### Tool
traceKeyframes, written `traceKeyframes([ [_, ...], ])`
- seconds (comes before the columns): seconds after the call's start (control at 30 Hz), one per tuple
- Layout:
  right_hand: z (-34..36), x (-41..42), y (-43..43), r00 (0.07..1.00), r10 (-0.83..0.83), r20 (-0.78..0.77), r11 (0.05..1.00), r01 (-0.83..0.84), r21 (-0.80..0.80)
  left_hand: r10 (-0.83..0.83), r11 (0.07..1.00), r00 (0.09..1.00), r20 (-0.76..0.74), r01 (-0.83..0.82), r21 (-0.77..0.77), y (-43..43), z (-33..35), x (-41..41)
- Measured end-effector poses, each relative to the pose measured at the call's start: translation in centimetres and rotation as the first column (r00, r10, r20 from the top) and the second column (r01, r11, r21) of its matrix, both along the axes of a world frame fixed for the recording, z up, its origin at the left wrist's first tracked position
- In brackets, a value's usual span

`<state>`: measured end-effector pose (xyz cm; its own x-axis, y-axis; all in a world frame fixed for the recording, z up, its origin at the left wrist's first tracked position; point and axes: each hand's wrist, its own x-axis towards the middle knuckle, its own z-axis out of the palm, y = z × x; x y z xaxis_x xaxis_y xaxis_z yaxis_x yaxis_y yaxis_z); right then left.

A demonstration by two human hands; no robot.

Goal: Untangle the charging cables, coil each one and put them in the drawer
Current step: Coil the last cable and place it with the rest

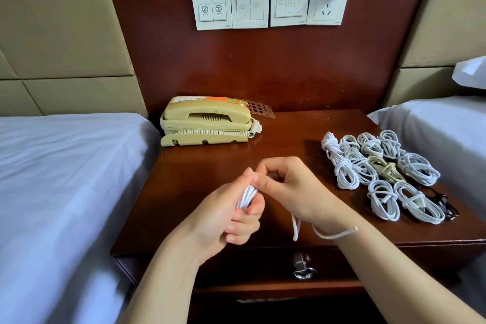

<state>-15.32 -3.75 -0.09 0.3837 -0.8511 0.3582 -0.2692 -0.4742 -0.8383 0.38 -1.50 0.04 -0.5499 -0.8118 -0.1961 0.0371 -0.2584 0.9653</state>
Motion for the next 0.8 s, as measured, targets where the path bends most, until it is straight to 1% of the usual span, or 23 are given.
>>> traceKeyframes([
  [0.13,-0.6,0.3,-0.1,0.998,0.033,0.060,0.997,-0.038,0.071,-0.004,1.000,0.999,-0.050,0.003,-0.018,0.2,0.0,0.0],
  [0.23,-1.3,0.4,-0.2,0.998,0.011,0.062,0.994,-0.017,0.111,0.044,0.999,0.984,-0.170,-0.043,0.008,0.0,0.2,0.1],
  [0.27,-1.7,0.4,-0.3,1.000,-0.004,0.026,0.994,0.001,0.113,0.081,0.997,0.971,-0.227,-0.074,0.036,-0.1,0.3,0.3],
  [0.33,-2.3,0.4,-0.2,0.995,-0.023,-0.096,0.994,0.034,0.108,0.167,0.985,0.930,-0.328,-0.141,0.101,-0.4,0.5,0.7],
  [0.4,-2.3,0.7,0.2,0.978,-0.004,-0.207,0.992,0.029,0.119,0.238,0.970,0.897,-0.373,-0.202,0.133,-0.8,0.5,1.0],
  [0.5,-1.7,1.4,1.2,0.926,0.044,-0.376,0.996,-0.013,0.085,0.330,0.943,0.864,-0.381,-0.281,0.180,-1.2,0.4,0.9],
  [0.63,-1.0,1.8,1.8,0.886,0.009,-0.464,0.999,0.007,0.033,0.418,0.906,0.829,-0.373,-0.350,0.236,-1.3,0.4,0.7],
  [0.8,-0.5,2.7,2.3,0.814,-0.031,-0.580,0.999,0.041,0.005,0.527,0.845,0.767,-0.366,-0.427,0.321,-1.4,0.5,0.5],
])
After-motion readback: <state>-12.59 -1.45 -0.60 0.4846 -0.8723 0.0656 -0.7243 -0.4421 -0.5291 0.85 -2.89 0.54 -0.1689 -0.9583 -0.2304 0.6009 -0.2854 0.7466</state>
